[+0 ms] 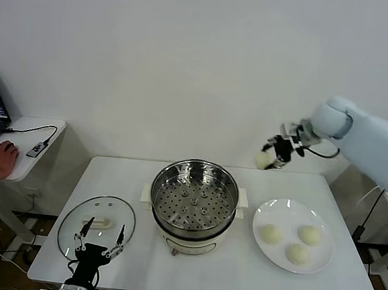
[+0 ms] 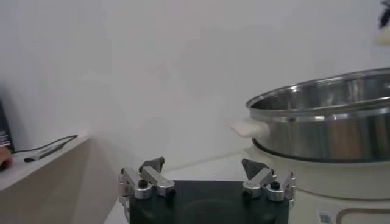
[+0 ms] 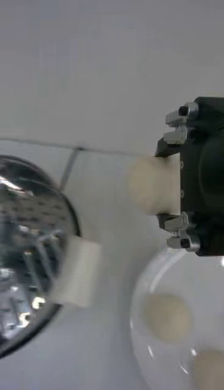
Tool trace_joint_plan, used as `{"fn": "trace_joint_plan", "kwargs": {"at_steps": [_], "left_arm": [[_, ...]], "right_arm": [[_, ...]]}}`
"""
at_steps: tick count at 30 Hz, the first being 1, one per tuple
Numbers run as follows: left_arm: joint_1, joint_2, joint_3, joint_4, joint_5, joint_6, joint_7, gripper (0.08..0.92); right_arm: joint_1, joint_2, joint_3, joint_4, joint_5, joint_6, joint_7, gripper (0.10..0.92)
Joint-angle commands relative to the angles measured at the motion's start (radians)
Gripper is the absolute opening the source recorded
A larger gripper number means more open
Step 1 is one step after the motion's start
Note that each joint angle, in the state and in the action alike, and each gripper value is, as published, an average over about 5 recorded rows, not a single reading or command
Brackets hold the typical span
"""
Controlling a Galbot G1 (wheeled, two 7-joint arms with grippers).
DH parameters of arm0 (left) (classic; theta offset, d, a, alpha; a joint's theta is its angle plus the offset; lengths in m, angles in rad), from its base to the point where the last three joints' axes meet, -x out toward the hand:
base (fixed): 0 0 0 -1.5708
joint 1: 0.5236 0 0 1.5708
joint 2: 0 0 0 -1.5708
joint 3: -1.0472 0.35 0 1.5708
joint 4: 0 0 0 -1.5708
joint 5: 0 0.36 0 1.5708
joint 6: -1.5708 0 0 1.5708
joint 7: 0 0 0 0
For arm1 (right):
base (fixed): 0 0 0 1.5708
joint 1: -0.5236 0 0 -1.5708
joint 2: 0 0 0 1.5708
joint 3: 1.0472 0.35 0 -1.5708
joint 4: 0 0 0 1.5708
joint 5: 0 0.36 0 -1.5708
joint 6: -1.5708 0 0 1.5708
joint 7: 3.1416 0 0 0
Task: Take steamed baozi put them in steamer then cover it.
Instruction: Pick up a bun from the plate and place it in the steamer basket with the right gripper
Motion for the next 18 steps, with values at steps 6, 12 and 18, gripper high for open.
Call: {"fn": "trace_joint_plan", "kwargs": {"at_steps": [6,12,18], "left_arm": [[0.007,-0.011,-0.020,0.004,-0.001,-0.009,0.000,0.823],[0.008,-0.014,-0.028,0.005,0.003,-0.014,-0.001,0.823],[0.009,-0.012,-0.031,0.006,0.008,-0.017,-0.001,0.823]], "right_arm": [[0.019,0.326,-0.137,-0.088,-0.079,0.308,0.055,0.585],[-0.028,0.378,-0.156,-0.133,-0.223,0.422,0.076,0.586],[-0.086,0.403,-0.153,-0.186,-0.340,0.502,0.109,0.593]]}}
